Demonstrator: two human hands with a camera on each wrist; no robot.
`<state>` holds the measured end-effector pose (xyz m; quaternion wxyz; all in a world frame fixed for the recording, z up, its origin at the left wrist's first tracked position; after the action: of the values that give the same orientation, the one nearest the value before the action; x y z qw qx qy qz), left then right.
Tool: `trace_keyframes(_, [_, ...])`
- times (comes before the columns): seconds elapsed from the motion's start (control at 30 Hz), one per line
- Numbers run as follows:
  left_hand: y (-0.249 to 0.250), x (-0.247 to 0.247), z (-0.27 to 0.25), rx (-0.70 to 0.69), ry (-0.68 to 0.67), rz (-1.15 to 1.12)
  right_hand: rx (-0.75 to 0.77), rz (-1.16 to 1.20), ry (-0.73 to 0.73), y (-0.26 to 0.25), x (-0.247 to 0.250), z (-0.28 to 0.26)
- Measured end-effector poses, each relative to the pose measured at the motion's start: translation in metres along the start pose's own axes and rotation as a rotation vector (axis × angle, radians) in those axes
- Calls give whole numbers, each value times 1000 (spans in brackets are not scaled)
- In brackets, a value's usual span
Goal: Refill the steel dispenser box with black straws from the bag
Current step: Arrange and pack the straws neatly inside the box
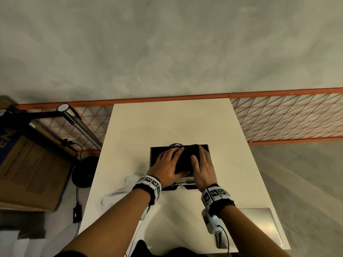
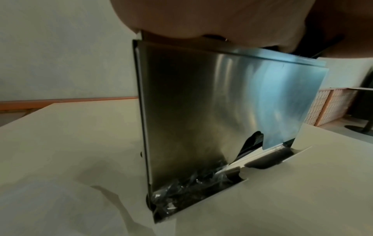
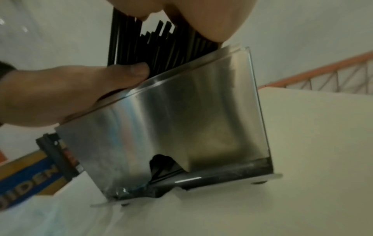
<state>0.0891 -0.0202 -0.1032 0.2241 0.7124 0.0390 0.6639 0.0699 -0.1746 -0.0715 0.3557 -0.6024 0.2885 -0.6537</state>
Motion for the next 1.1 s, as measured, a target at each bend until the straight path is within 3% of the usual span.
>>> trace_keyframes(0.2, [1, 0, 0, -15, -19, -3, -15, 68, 15, 0, 13, 10])
trace_keyframes(0.33, [-2, 0, 0, 19, -18, -20, 80, -200, 53, -6, 46, 19])
trace_keyframes(0.43, [-1, 0, 1, 14, -23, -25, -84, -453, -201, 0, 60, 16])
trace_keyframes(0.5, [-1, 0, 1, 7, -22, -26, -122, -566, -419, 0, 57, 8])
trace_keyframes(0.6, [-1, 0, 0, 6, -23, -32, -148, -662, -615, 4, 42, -2])
trace_keyframes(0.83, [2, -5, -8, 25, -73, 12, -204, -819, -768, 11, 24, 14])
trace_keyframes(1.1, [10, -3, -23, 33, -76, 40, -339, -591, -912, 20, 17, 8])
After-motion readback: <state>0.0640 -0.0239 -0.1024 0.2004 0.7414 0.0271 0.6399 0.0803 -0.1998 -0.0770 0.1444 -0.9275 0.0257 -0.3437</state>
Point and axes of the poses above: each hand's wrist, its own z-axis towards the middle knuckle, its own x-axis out of the back of the hand, y = z × x, the point moved 8 cm from there along z, towards the middle knuckle, and after that the axes turned 9 degrees about x, right-handed, at the moved point
